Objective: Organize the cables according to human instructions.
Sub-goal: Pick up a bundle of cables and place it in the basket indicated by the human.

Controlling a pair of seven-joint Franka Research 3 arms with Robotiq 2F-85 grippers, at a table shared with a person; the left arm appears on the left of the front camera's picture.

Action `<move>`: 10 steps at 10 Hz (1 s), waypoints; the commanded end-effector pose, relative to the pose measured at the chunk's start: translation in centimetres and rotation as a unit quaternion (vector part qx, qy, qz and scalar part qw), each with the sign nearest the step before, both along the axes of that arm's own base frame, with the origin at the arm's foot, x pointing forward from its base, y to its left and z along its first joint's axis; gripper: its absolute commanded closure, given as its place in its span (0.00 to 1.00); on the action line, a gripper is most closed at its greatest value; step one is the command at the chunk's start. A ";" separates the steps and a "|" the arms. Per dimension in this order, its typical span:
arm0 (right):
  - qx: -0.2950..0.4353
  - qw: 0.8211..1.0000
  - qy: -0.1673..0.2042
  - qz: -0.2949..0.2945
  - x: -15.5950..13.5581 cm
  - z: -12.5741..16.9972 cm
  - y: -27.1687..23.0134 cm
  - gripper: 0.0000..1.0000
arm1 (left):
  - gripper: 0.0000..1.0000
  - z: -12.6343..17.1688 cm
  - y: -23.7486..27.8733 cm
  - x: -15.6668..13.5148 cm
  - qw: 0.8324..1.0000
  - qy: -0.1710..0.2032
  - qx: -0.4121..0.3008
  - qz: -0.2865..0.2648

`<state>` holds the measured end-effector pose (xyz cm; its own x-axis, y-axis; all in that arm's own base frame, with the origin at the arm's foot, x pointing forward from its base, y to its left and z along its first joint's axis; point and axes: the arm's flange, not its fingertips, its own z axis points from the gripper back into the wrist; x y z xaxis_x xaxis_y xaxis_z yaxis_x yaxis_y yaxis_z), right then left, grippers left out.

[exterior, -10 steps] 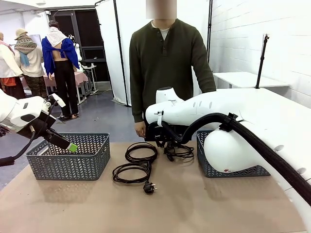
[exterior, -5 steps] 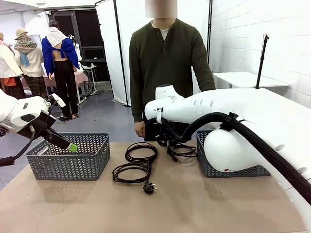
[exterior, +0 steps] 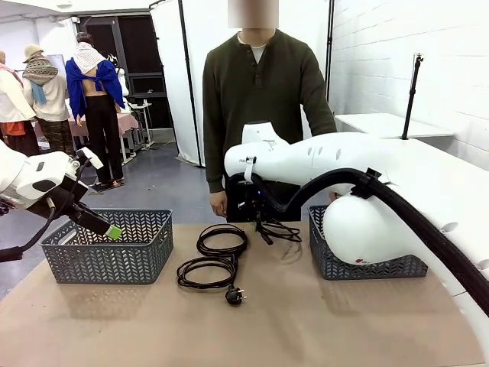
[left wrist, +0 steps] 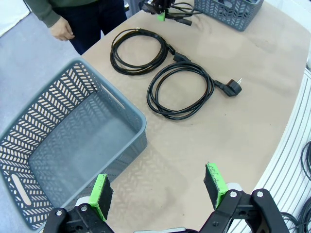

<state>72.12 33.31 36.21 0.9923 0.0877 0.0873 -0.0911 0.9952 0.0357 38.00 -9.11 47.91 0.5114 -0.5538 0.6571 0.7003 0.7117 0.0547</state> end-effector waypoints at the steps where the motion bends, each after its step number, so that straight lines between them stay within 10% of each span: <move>1: 0.030 0.997 0.011 0.074 -2.0 3.1 -0.6 1.00 | 0.00 -0.1 0.1 0.1 1.000 0.005 -0.007 0.005; 6: -0.033 0.935 -0.062 0.348 -9.7 9.9 -3.8 1.00 | 0.00 -0.1 0.1 0.1 1.000 0.005 -0.007 0.005; 10: 0.000 0.857 -0.023 0.515 -12.5 12.4 -9.6 1.00 | 0.00 -0.1 0.1 0.1 1.000 0.005 -0.007 0.005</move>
